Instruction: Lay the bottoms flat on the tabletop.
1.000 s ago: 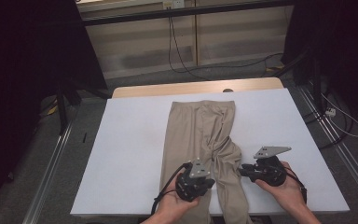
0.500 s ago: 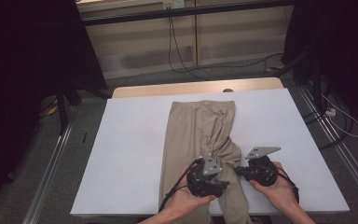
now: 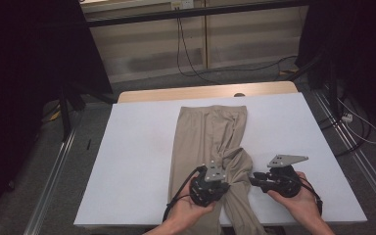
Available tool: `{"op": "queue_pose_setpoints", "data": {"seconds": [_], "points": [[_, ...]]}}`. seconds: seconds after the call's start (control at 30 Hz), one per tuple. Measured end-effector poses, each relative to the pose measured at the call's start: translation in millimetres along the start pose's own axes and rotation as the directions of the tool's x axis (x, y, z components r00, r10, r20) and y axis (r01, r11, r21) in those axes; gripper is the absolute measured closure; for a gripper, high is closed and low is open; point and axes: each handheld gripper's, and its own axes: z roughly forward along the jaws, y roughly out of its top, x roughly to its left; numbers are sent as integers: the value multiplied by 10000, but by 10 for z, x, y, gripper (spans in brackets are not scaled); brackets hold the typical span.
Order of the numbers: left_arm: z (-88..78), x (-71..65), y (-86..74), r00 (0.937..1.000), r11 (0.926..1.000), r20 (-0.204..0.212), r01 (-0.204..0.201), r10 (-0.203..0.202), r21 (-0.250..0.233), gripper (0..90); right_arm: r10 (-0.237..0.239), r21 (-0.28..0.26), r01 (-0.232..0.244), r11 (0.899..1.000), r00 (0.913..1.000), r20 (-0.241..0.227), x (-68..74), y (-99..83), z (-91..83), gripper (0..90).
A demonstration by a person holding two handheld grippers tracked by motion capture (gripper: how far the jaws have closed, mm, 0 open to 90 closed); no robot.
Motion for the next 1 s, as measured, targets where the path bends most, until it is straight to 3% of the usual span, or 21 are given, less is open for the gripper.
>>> {"op": "queue_pose_setpoints", "data": {"seconds": [0.17,0.27,0.33,0.4,0.53,0.57,0.6,0.63,0.67,0.7,0.77,0.83,1.0], "points": [[-90,132,-160,9992,9993,-245,326,-322,162,887,-670,312,685,9972,9967,-464,212,-34,-11,781],[-118,160,-219,9988,9987,-403,289,-272,428,887,-964,501,1012,9936,9911,-915,316,-22,49,801],[-100,173,-266,9985,9943,-459,338,-293,1015,887,-1124,638,1196,9908,9879,-1070,378,-10,113,783],[-78,198,-327,9984,9943,-384,444,-408,970,886,-1276,737,1373,9878,9841,-1232,431,9,185,712],[-72,216,-351,9984,9957,-255,513,-495,777,876,-1612,715,1708,9827,9793,-1226,510,79,330,583],[-69,214,-354,9983,9958,-257,534,-516,744,871,-1760,857,1854,9789,9786,-1065,530,86,378,576],[-69,214,-354,9985,9960,-256,500,-482,744,868,-2064,835,2128,9735,9753,-782,549,81,404,645],[-71,216,-352,9985,9960,-238,502,-485,740,868,-2176,891,2227,9708,9739,-639,552,85,399,690],[-68,217,-351,9983,9961,-246,546,-530,692,867,-2086,946,2138,9723,9761,-614,532,84,377,822],[-62,215,-348,9982,9961,-249,568,-552,672,868,-1982,1029,2033,9737,9784,-580,499,70,342,889],[-35,198,-330,9990,9976,-211,408,-397,557,868,-1760,1019,1809,9782,9828,-550,432,12,250,900],[7,154,-298,9998,9989,-108,152,-148,436,854,-1703,1107,1718,9789,9851,-236,402,-54,129,900],[105,-16,-241,9993,9988,326,-204,190,445,850,-1691,1266,1699,9773,9854,-174,437,-250,-126,900]]}}
